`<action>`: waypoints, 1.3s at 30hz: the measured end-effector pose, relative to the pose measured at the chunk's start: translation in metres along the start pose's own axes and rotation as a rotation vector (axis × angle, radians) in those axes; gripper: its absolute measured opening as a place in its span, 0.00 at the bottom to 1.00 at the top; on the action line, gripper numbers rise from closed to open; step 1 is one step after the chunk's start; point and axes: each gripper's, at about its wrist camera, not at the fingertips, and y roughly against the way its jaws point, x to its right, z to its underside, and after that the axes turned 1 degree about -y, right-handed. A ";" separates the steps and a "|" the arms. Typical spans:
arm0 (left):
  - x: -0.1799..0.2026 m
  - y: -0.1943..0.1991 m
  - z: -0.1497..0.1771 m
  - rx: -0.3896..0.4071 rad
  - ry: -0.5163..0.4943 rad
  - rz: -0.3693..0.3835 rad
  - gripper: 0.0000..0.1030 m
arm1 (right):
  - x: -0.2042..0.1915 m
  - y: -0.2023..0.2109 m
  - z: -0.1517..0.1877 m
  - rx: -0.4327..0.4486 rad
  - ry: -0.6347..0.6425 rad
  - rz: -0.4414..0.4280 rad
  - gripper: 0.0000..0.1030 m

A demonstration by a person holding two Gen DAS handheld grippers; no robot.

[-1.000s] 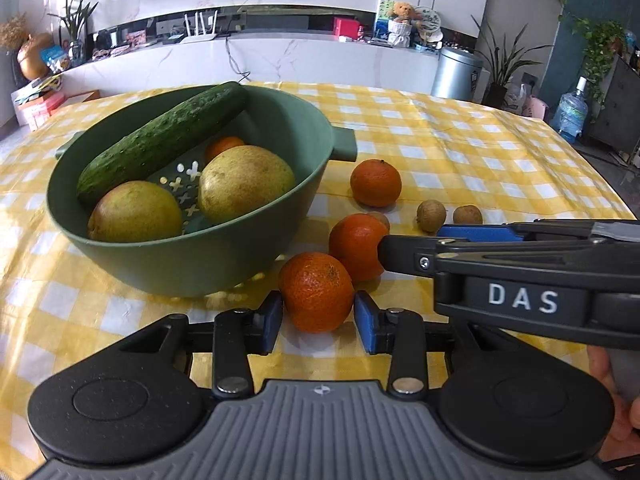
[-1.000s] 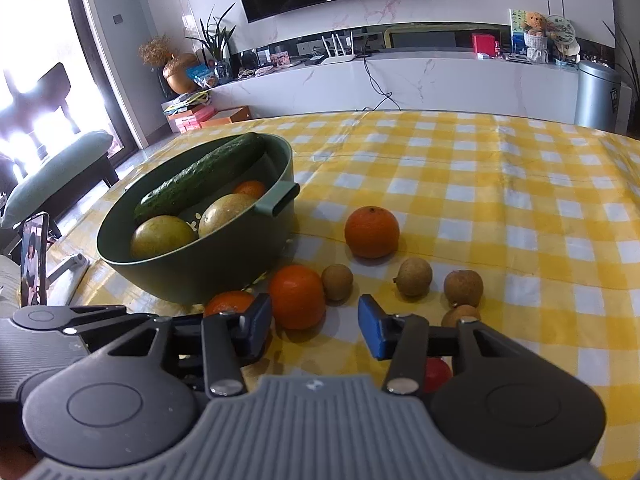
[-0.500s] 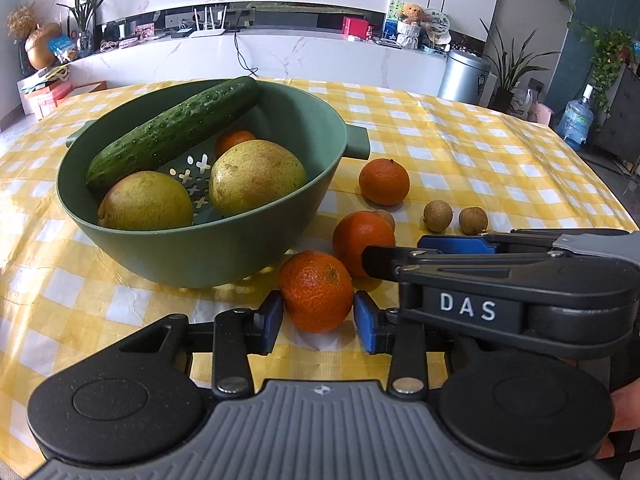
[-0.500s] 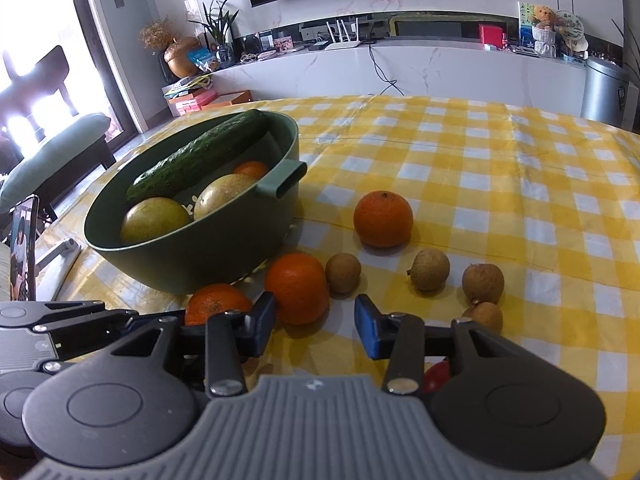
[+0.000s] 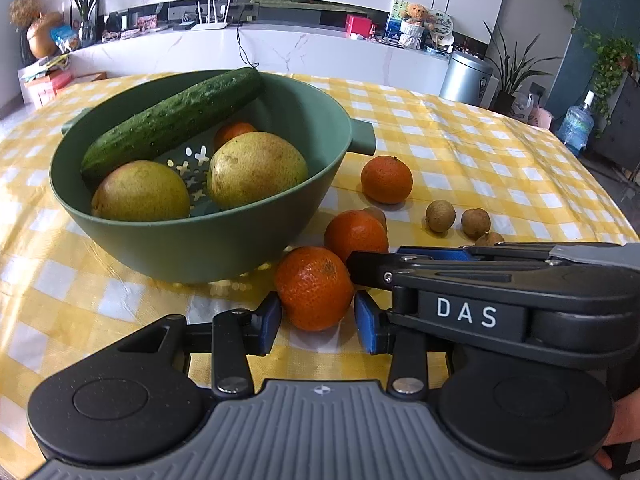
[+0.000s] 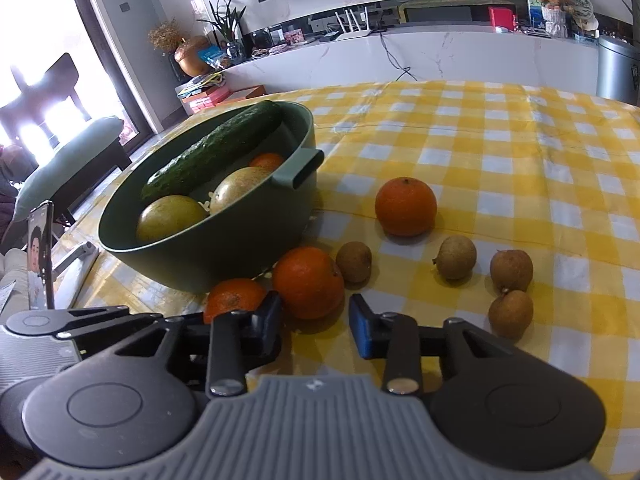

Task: Organize fruits
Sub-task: 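Close left tool on a tangerine while right tool closes on an orange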

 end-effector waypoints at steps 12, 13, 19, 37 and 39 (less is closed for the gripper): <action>0.001 0.003 0.000 -0.001 -0.002 -0.018 0.41 | 0.000 0.015 0.001 0.018 0.011 0.006 0.00; -0.001 0.004 0.000 -0.003 0.008 -0.020 0.41 | 0.002 0.016 0.002 0.016 0.007 0.014 0.00; -0.011 0.010 0.001 -0.001 0.060 -0.012 0.40 | 0.011 0.017 0.002 0.035 -0.049 0.006 0.09; -0.018 0.014 0.007 -0.022 0.097 -0.047 0.41 | -0.006 -0.009 -0.003 0.008 -0.075 -0.095 0.42; -0.019 0.014 0.007 -0.015 0.100 -0.046 0.41 | -0.007 -0.013 -0.003 0.001 -0.074 -0.089 0.43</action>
